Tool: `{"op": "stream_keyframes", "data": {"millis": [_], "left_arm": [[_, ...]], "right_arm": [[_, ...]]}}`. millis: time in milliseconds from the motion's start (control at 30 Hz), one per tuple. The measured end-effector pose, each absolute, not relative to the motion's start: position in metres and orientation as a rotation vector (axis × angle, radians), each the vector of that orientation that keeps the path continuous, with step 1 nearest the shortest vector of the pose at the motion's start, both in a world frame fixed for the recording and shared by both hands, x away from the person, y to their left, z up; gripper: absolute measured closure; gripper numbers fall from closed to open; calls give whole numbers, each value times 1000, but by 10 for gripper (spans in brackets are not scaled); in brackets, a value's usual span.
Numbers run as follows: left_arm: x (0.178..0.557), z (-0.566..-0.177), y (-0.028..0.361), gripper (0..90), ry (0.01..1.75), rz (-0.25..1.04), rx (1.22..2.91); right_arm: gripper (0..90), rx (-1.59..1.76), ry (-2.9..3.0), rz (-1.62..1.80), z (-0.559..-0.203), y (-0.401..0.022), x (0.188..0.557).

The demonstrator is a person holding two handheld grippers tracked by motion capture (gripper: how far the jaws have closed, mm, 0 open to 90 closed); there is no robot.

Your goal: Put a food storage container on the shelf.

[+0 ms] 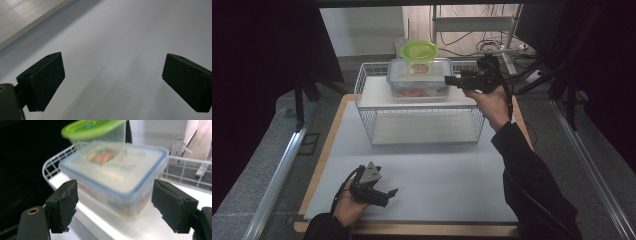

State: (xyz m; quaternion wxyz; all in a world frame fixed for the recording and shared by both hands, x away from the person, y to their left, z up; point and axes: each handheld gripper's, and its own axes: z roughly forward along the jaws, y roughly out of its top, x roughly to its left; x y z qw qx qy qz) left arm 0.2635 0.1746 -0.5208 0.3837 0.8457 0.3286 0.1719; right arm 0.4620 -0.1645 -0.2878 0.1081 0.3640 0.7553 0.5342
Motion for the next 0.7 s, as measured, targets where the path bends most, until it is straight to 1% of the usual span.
{"op": "stream_keyframes", "data": {"millis": [233, 367, 700], "left_arm": [[264, -520, 176, 38, 846, 423, 2126], [264, -519, 177, 34, 847, 419, 2116], [264, -518, 178, 32, 849, 412, 2105]], "right_arm": [[186, 1014, 2241, 1543, -303, -175, 437], [153, 980, 2267, 1513, -321, -180, 419], [95, 940, 2275, 1458, -354, -192, 389]]}}
